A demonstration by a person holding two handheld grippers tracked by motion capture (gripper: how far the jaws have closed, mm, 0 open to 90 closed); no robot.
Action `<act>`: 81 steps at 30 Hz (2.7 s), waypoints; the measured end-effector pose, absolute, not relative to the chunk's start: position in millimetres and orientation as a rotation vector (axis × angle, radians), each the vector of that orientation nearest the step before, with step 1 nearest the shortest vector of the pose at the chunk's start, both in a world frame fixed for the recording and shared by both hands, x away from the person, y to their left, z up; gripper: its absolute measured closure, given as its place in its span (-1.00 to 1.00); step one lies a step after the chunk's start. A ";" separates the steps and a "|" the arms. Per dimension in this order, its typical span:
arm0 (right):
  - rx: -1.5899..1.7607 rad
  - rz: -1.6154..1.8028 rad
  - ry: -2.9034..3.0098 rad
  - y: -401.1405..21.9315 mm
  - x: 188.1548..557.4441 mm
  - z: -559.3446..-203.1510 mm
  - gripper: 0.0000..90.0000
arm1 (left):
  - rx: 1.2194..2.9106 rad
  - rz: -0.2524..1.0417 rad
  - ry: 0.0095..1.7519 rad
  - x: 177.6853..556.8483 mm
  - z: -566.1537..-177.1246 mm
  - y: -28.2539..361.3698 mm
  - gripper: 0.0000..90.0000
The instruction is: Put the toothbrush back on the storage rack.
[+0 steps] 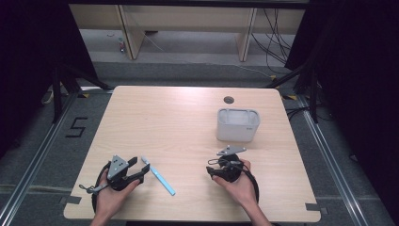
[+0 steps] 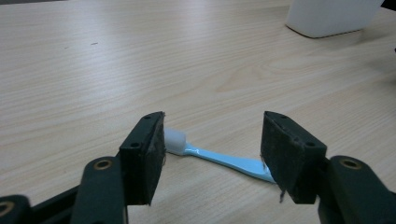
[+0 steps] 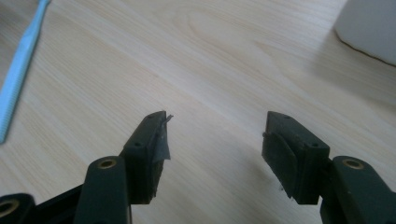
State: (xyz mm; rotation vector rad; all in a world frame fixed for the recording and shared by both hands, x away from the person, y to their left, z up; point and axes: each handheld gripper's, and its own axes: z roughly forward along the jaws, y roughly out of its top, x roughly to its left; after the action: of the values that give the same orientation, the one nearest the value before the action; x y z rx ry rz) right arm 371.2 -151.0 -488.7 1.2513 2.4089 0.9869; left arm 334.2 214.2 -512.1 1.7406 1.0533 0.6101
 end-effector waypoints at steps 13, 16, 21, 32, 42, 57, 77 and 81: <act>1.341 0.943 2.382 -170.2 370.6 -472.0 -0.13 | 2.016 0.400 1.415 349.9 -470.0 188.6 -0.23; 1.358 0.940 2.391 -171.5 370.7 -472.5 -0.13 | 2.044 0.358 1.498 357.7 -465.1 180.3 -0.27; 1.386 0.924 2.400 -172.0 370.8 -473.7 -0.12 | 2.130 0.285 1.610 369.6 -461.9 170.1 -0.30; 1.444 0.920 2.413 -172.4 369.0 -470.9 -0.12 | 2.232 0.185 1.734 390.5 -467.5 148.3 -0.29; 1.452 0.920 2.397 -174.0 369.9 -470.8 -0.12 | 2.277 0.112 1.820 396.6 -476.6 142.4 -0.28; 1.455 0.926 2.397 -173.7 369.7 -471.4 -0.12 | 2.316 0.137 1.794 398.2 -482.9 133.4 -0.28; 1.432 0.931 2.404 -174.1 370.1 -472.1 -0.13 | 2.468 0.109 1.662 391.7 -480.3 135.3 0.29; 1.448 0.940 2.409 -173.7 369.5 -471.6 -0.13 | 2.506 0.111 1.601 390.5 -480.1 137.5 0.49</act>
State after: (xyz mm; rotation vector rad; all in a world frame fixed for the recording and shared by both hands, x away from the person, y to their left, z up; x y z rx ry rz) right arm 369.5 -173.7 -471.6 1.4483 2.4090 0.9398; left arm 390.5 137.5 -480.1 2.5063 1.6015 0.1106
